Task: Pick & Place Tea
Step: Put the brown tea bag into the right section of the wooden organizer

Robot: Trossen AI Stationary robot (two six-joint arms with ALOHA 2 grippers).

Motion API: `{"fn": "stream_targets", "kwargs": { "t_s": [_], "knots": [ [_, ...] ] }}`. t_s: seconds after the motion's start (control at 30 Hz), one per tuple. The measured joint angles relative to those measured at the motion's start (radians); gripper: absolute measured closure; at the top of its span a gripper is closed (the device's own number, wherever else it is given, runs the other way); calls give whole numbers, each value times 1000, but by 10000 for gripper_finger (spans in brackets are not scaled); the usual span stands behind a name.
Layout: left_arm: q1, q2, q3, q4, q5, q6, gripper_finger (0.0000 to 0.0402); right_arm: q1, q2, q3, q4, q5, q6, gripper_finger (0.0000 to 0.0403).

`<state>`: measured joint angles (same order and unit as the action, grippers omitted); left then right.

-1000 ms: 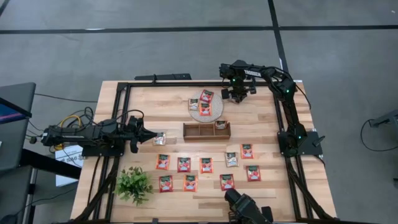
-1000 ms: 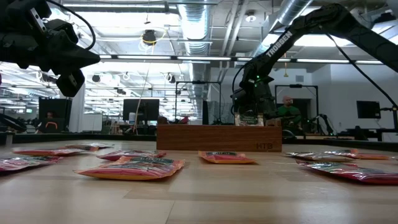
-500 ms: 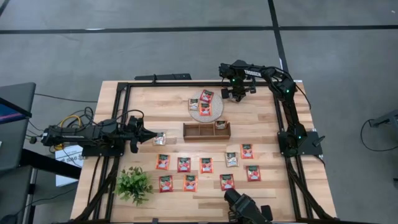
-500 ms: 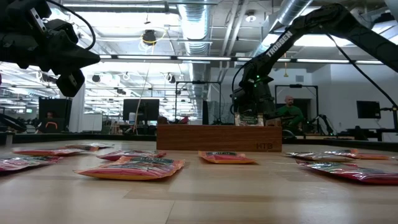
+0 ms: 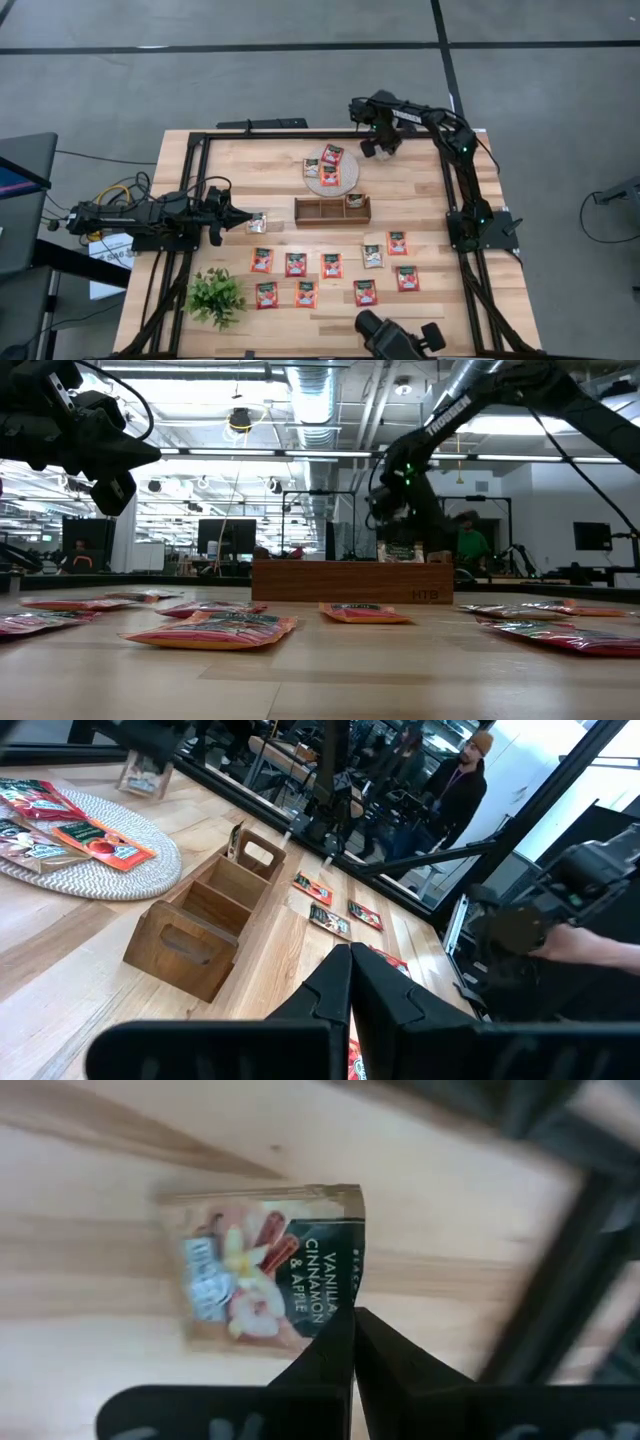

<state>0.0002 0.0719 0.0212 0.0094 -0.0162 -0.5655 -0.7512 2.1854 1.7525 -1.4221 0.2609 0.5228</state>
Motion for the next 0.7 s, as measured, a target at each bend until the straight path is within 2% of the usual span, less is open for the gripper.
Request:
{"fn": "stream_targets", "kwargs": {
  "t_s": [0.23, 0.5, 0.7],
  "knots": [
    [0, 0, 0, 0, 0, 0, 402, 61, -112, 28, -65, 111, -113, 403],
    [0, 0, 0, 0, 0, 0, 402, 163, -276, 28, -70, 110, -252, 403],
    [0, 0, 0, 0, 0, -1, 402, 298, -387, 28, -82, 89, -411, 403]
  ]
}}
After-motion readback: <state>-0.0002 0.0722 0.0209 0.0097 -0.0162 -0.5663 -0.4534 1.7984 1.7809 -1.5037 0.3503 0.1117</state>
